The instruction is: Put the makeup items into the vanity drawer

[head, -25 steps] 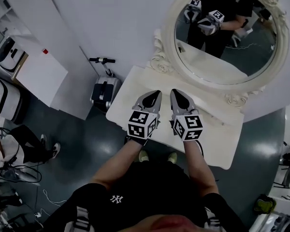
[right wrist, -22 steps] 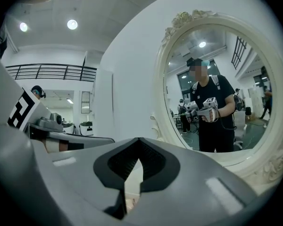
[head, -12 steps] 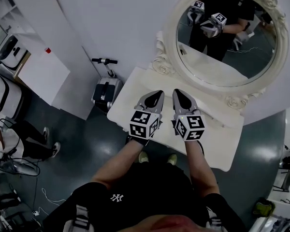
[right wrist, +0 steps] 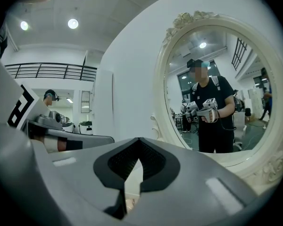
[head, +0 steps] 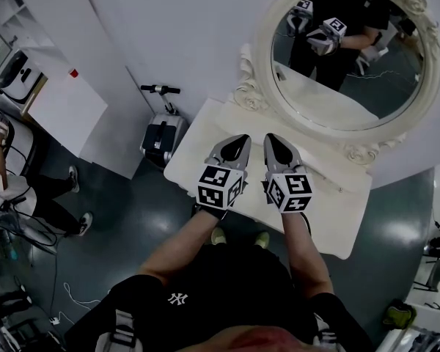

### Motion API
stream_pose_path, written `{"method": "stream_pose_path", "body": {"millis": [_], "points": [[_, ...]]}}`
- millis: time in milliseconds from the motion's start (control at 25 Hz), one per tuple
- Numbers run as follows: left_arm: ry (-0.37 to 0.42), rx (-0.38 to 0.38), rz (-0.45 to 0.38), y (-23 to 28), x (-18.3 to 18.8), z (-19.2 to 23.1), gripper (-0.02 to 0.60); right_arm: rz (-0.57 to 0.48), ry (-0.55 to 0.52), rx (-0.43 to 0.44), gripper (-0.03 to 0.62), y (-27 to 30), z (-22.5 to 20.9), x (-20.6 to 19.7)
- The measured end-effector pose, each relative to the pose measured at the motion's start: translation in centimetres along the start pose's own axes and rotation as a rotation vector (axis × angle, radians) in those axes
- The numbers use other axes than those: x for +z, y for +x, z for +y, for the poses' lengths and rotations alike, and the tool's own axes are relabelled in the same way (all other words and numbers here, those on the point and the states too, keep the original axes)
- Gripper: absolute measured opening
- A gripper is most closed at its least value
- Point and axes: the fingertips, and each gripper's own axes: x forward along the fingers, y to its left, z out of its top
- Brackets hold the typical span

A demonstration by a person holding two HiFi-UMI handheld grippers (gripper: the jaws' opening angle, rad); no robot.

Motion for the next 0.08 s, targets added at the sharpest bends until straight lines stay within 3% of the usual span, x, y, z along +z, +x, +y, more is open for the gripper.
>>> {"method": "stream_pose_path", "body": {"millis": [80], "points": [[0.000, 0.000, 0.000, -0.13, 0.08, 0.11, 0.003, 0.001, -0.001, -0.002, 0.021, 0.05, 0.14, 0.02]]}}
